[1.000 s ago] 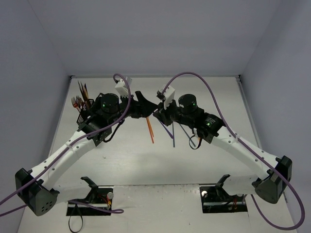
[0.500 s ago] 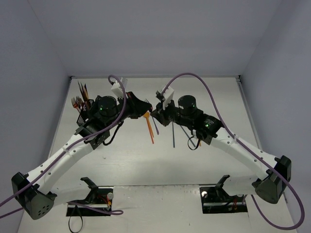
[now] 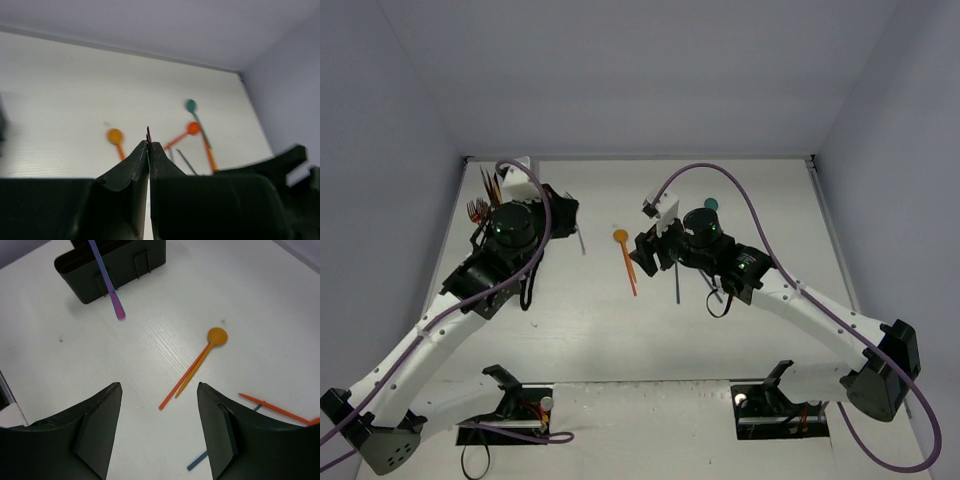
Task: Sort the eating utensils into containers
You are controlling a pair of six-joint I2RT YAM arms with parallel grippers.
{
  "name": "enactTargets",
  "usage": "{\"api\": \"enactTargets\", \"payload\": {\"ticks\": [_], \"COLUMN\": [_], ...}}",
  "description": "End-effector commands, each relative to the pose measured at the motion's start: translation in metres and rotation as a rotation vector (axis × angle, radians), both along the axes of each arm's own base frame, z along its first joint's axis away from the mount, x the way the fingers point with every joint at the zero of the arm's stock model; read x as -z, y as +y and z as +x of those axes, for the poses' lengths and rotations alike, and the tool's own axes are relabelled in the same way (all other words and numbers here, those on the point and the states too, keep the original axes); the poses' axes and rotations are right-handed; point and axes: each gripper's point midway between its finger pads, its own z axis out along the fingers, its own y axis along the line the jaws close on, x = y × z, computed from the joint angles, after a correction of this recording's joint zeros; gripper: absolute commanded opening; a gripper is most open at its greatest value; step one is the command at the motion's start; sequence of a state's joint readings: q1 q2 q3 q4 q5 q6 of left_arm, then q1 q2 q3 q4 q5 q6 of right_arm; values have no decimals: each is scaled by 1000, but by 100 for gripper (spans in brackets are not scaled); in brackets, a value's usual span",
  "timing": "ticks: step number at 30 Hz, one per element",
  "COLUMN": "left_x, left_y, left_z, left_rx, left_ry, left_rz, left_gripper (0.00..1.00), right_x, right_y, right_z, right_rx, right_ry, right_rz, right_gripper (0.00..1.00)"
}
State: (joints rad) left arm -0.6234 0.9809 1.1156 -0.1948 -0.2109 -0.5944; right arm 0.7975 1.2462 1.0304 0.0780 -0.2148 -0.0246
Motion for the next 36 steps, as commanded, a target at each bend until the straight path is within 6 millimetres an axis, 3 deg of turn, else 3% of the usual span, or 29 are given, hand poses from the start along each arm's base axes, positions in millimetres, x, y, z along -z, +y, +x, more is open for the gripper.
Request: {"api": "enactTargets", "payload": {"ticks": [1,7,12,17,20,24,26,30,36], "left_x": [-41,-44,-30,0,18,24,19,-13,-26], "left_y": [95,183,218,241,244,245,245,243,236], "left_z": [12,42,71,98,107,109,105,92,85], "left_rx": [-349,-588,-668,-704,-698,-699,-701,-699,-677], "left_ry": [-88,-77,-50,13,46,35,20,-44,-52], "left_rz": [173,221,222,198,188,143,128,111,67], "left_gripper": [0,0,0,0,0,0,0,0,0], "right_x": [-24,-10,-4,3,6,8,9,10,12], "right_y": [-15,-27,-34,-44,-49,-52,-52,-52,-48], "right_z": [5,4,1,0,1,1,0,0,1], "right_rx": [79,115,140,162,177,183,182,180,171], "right_ry": [-71,-58,-40,-40,-41,-36,-33,-27,-15], "right_rz": [66,46,52,44,42,40,42,42,40], "right_gripper": [59,60,60,60,60,60,60,60,60]}}
